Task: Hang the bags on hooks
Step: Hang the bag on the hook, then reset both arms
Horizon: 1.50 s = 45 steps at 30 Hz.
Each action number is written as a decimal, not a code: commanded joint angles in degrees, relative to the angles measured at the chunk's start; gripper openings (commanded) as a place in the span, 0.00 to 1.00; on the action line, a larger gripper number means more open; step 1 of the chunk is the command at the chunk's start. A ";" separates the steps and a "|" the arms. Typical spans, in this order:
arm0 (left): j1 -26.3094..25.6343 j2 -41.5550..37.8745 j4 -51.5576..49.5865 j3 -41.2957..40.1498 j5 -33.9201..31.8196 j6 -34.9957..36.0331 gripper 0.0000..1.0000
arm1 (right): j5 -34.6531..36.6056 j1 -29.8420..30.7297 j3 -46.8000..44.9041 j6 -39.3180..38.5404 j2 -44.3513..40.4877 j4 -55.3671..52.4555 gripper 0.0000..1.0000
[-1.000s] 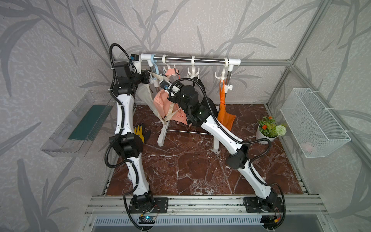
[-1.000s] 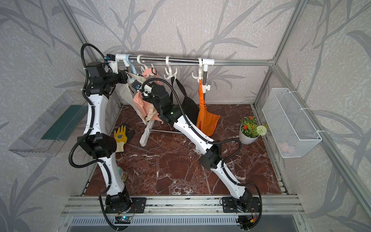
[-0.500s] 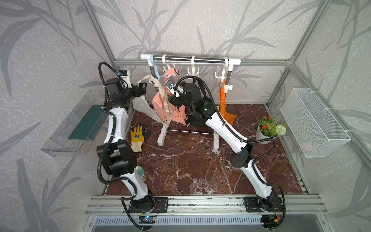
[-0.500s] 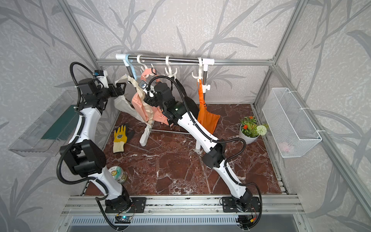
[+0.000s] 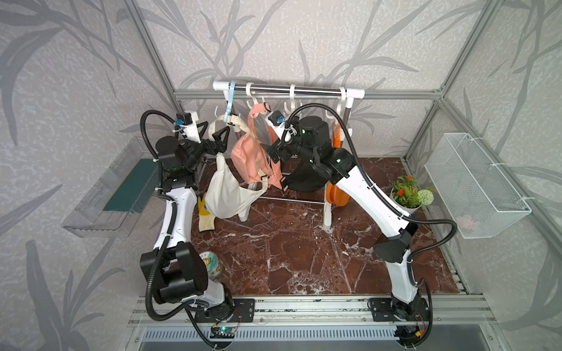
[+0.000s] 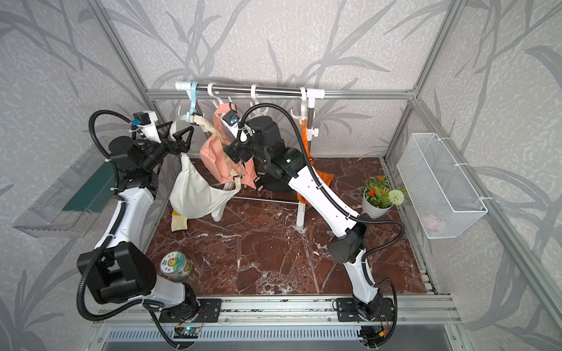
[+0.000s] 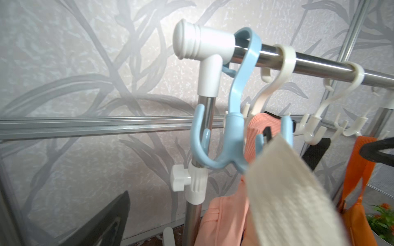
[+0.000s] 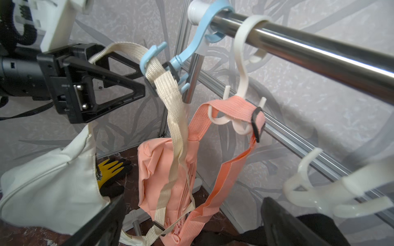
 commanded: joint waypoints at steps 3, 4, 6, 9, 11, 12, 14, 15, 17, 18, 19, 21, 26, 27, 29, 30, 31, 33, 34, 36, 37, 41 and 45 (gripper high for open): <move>0.41 -0.33 1.31 -0.28 10.16 -0.68 0.99 | -1.24 -1.19 -7.15 3.23 -5.00 -0.27 0.99; 0.41 -0.39 0.14 -0.63 10.66 0.00 0.99 | -1.30 -1.28 -8.77 3.41 -5.86 0.19 0.99; 0.41 -0.79 -0.35 -1.88 11.29 0.35 0.99 | -1.24 -1.37 -11.98 3.76 -7.45 1.22 0.99; 0.41 -2.74 2.97 -5.03 9.89 -0.98 0.99 | -1.67 -1.88 -16.25 4.81 -9.78 2.35 0.99; 0.50 -5.03 7.31 -7.33 8.40 -3.86 0.99 | -1.26 -1.99 -20.68 4.86 -12.46 3.55 0.99; 0.50 -6.23 9.09 -8.53 7.43 -5.00 0.99 | -0.89 -2.06 -23.64 4.89 -14.29 4.73 0.99; 0.45 -10.33 10.94 -12.57 3.65 -6.24 0.99 | -0.51 -2.76 -31.90 5.97 -19.49 7.64 0.99; 0.43 -12.46 10.50 -14.84 0.27 -6.12 0.99 | -1.03 -3.59 -35.88 7.16 -22.37 8.61 0.99; 0.42 -17.81 8.30 -20.71 -7.19 -4.74 0.99 | -2.74 -6.46 -45.71 10.26 -28.86 10.38 0.99; 0.41 -19.90 6.56 -23.06 -11.09 -4.40 0.99 | -3.20 -7.84 -50.76 10.99 -31.96 11.65 0.99; 0.41 -22.27 4.46 -25.85 -14.83 -4.08 0.99 | -2.71 -9.41 -56.32 11.45 -35.35 13.75 0.99; 0.19 -26.42 1.20 -31.05 -21.81 -2.95 0.99 | 0.23 -11.89 -66.40 11.73 -41.32 17.60 0.99; -2.43 -33.74 -0.90 -43.97 -35.76 2.71 0.99 | 8.66 -18.45 -85.06 13.12 -48.51 25.90 0.99; -3.12 -34.30 -0.11 -46.25 -37.01 2.90 0.99 | 8.99 -19.82 -87.58 13.57 -48.31 27.59 0.99; -4.77 -34.96 3.70 -51.78 -39.48 2.49 0.99 | 10.46 -22.16 -91.82 14.90 -46.64 30.72 0.99; -5.28 -34.64 6.79 -54.96 -40.73 2.09 0.99 | 13.23 -22.83 -93.57 14.52 -45.56 32.53 0.99; -5.39 -33.77 9.38 -57.69 -41.88 1.79 0.99 | 16.41 -23.16 -95.28 13.79 -44.67 34.82 0.99; -5.39 -32.00 11.55 -61.29 -42.54 1.81 0.99 | 19.24 -23.96 -99.30 11.96 -43.25 41.15 0.99; -5.37 -30.72 12.60 -63.09 -42.10 2.49 0.99 | 20.05 -24.51 -101.06 11.53 -42.22 44.03 0.99; -5.45 -27.73 17.44 -66.59 -42.17 2.48 0.99 | 21.33 -25.65 -103.73 10.62 -40.19 48.06 0.99; -5.48 -25.43 20.76 -68.19 -42.43 2.51 0.99 | 21.87 -26.33 -104.89 10.22 -39.10 49.82 0.99; -5.48 -15.18 32.49 -69.52 -42.22 3.25 0.99 | 20.98 -29.27 -106.87 10.09 -38.98 54.53 0.99; -5.57 -8.84 36.88 -67.18 -41.18 4.18 0.99 | 20.46 -30.34 -108.88 9.07 -41.88 51.94 0.99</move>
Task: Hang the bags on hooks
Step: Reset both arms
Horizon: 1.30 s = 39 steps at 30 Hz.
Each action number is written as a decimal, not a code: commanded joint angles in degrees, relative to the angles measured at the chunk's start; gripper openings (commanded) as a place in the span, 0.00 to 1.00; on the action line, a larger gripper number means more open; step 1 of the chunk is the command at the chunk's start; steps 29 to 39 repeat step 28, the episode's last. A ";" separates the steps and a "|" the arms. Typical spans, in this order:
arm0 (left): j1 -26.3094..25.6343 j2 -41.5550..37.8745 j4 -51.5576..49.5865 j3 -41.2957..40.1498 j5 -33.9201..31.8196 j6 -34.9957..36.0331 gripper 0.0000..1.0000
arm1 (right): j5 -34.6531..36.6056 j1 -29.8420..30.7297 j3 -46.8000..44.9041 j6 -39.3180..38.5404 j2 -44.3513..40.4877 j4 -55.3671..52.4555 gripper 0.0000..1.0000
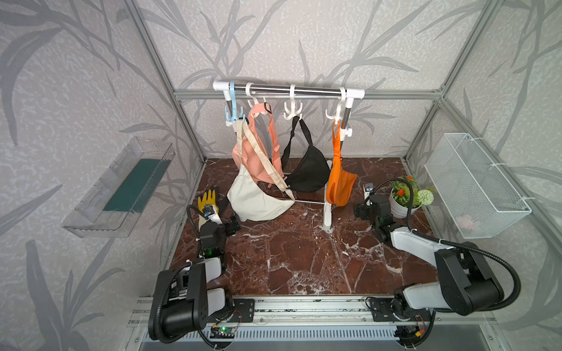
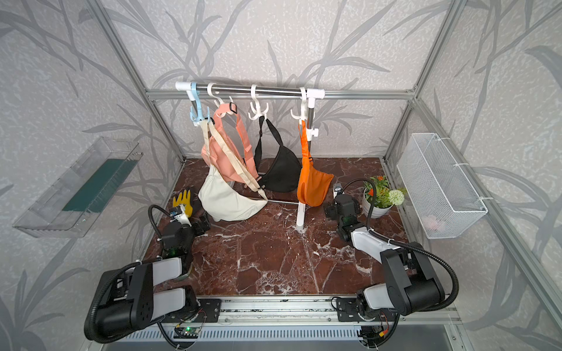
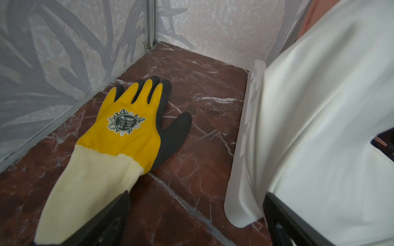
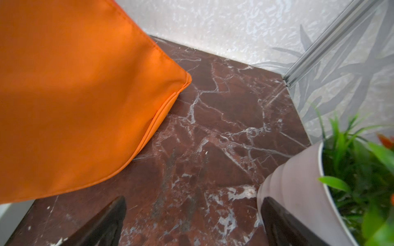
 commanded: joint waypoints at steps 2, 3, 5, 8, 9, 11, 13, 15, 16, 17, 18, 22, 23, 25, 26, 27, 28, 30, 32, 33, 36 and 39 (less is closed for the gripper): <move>-0.76 5.82 11.23 2.94 -0.61 3.25 0.99 | 2.68 -0.77 -4.68 -1.13 -2.79 6.51 0.99; -0.79 7.55 12.82 2.96 -0.45 3.25 0.99 | 2.46 -1.19 -6.11 -1.13 -1.98 9.15 0.99; -1.21 13.57 17.93 3.33 -0.36 3.39 0.99 | 0.43 -2.14 -9.40 -1.65 1.59 19.77 0.99; -1.50 18.03 24.38 3.40 0.41 4.06 0.99 | -3.29 -3.77 -9.96 -1.44 5.90 24.86 0.99; -1.82 16.25 20.51 3.62 -1.75 3.67 0.99 | -4.82 -4.79 -10.93 -0.74 7.17 28.09 0.99; -1.93 14.64 17.59 4.00 -4.04 3.00 0.99 | -5.43 -5.99 -12.88 0.66 9.85 33.68 0.99; -3.10 15.79 18.24 4.82 -6.20 3.92 0.99 | -6.26 -6.01 -13.93 -0.48 11.84 39.18 0.99; -4.34 16.26 18.51 4.93 -9.38 4.40 0.99 | -6.25 -6.02 -13.86 -0.22 11.13 37.69 0.99; -5.34 15.52 18.91 4.09 -13.52 4.11 0.99 | -5.50 -6.02 -13.50 0.35 10.24 35.54 0.99; -6.19 15.21 19.40 3.55 -16.51 4.08 0.99 | -5.25 -6.02 -13.15 0.67 9.14 33.22 0.99; -6.70 15.33 19.63 3.60 -17.61 4.39 0.99 | -5.34 -6.02 -12.84 0.70 8.45 31.55 0.99; -8.11 16.39 19.88 4.36 -17.74 6.27 0.99 | -5.12 -6.02 -13.17 0.69 9.33 33.60 0.99; -8.13 16.40 19.82 4.51 -18.03 6.32 0.99 | -5.08 -5.99 -13.05 0.63 9.18 33.18 0.99; -7.91 16.15 18.15 5.02 -18.75 5.73 0.99 | -5.09 -6.02 -12.75 0.68 8.98 32.32 0.99; -7.93 16.04 17.22 5.40 -18.83 5.78 0.99 | -5.07 -6.02 -12.66 0.76 8.98 32.13 0.99; -7.91 16.02 15.91 6.23 -18.73 5.82 0.99 | -5.12 -6.02 -12.52 0.77 9.11 32.05 0.99; -8.10 15.68 13.75 7.24 -18.81 6.11 0.99 | -5.23 -6.02 -12.31 0.70 9.15 31.71 0.99; -8.10 15.68 13.75 7.24 -18.81 6.11 0.99 | -5.23 -6.02 -12.31 0.70 9.15 31.71 0.99; -8.10 15.68 13.75 7.24 -18.81 6.11 0.99 | -5.23 -6.02 -12.31 0.70 9.15 31.71 0.99; -8.10 15.68 13.75 7.24 -18.81 6.11 0.99 | -5.23 -6.02 -12.31 0.70 9.15 31.71 0.99; -8.10 15.68 13.75 7.24 -18.81 6.11 0.99 | -5.23 -6.02 -12.31 0.70 9.15 31.71 0.99; -8.10 15.68 13.75 7.24 -18.81 6.11 0.99 | -5.23 -6.02 -12.31 0.70 9.15 31.71 0.99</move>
